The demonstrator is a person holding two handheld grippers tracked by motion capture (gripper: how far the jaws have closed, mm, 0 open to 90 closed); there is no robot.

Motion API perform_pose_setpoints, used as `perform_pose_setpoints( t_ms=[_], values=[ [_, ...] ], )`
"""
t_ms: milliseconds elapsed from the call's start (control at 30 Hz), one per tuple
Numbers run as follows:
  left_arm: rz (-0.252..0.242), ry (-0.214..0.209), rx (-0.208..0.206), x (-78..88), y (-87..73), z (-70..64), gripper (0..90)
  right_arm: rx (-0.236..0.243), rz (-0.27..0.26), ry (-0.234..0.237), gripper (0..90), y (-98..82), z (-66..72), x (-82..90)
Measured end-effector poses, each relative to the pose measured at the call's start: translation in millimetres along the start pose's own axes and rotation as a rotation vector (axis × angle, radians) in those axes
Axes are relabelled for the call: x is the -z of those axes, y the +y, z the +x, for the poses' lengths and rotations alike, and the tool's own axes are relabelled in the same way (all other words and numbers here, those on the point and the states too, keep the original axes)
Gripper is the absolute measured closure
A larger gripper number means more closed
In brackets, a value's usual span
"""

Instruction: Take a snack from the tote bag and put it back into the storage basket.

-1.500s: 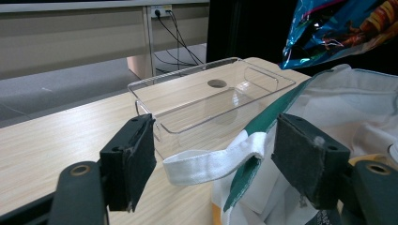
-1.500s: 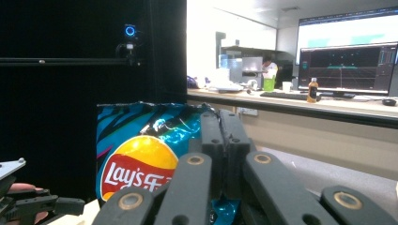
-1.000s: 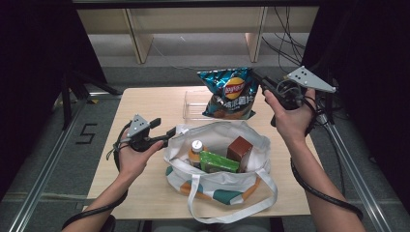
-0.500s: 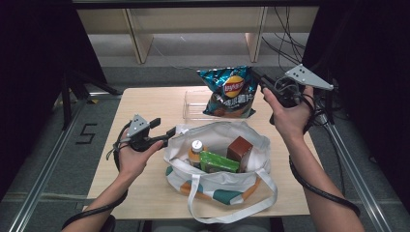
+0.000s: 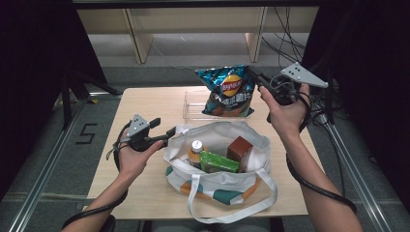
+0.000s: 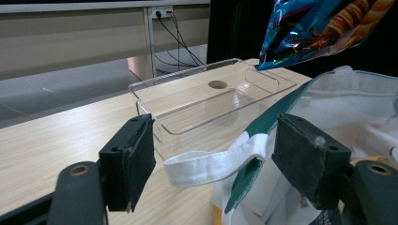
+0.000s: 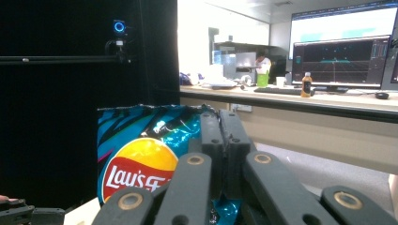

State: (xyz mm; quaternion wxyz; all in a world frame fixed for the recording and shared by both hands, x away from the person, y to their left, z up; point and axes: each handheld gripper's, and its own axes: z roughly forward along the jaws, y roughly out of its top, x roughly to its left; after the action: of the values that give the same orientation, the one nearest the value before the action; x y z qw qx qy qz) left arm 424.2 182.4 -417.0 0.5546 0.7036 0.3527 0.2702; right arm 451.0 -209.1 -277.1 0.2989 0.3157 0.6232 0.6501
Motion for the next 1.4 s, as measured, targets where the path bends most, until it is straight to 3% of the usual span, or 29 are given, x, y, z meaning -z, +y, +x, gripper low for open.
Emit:
perform_pose_setpoints(
  t_ms=[100,133,200,300,600,767,833,867,967,1133,1200,1400],
  values=[
    [-0.004,-0.004,0.014,-0.5,-0.6,-0.9,28.6,0.007,-0.009,-0.010,90.0,-0.7,-1.0,-1.7],
    [0.000,-0.003,-0.010,-0.2,0.1,0.1,28.5,0.001,0.008,-0.008,90.0,-1.7,-0.9,-2.9],
    [-0.003,-0.007,0.009,-0.7,-0.4,-1.3,28.5,0.008,0.015,-0.008,90.0,-2.6,-1.8,-4.1],
    [0.001,-0.004,0.004,-0.6,-0.3,-1.2,28.5,-0.012,0.010,-0.013,90.0,-3.9,-2.2,-5.6],
    [0.001,-0.004,0.003,-0.7,-0.4,-1.0,28.5,0.002,0.020,-0.029,90.0,-5.6,-6.1,-9.4],
    [0.000,-0.002,-0.002,-0.7,-0.2,-0.5,28.4,-0.013,0.013,-0.030,90.0,-6.8,-6.3,-10.8],
    [-0.008,-0.006,0.020,-0.9,-0.6,-1.6,28.3,-0.008,0.024,-0.030,90.0,-6.9,-7.1,-11.6],
    [-0.002,-0.001,-0.006,-0.2,0.3,0.0,28.3,0.000,0.019,-0.028,90.0,-6.7,-7.8,-13.7],
    [-0.001,-0.001,-0.013,-0.2,0.4,0.6,28.3,-0.004,0.017,-0.027,90.0,-6.3,-7.5,-15.2],
    [-0.007,-0.008,0.021,-1.0,-0.7,-1.5,28.3,0.002,0.022,-0.034,90.0,-6.2,-8.4,-18.7],
    [-0.002,0.000,-0.006,-0.2,0.3,-0.1,28.2,-0.002,0.022,-0.037,90.0,-6.7,-8.4,-19.2],
    [-0.004,-0.001,0.002,-0.3,0.2,-0.7,28.2,-0.005,0.020,-0.042,90.0,-7.6,-10.5,-22.0]
  ],
)
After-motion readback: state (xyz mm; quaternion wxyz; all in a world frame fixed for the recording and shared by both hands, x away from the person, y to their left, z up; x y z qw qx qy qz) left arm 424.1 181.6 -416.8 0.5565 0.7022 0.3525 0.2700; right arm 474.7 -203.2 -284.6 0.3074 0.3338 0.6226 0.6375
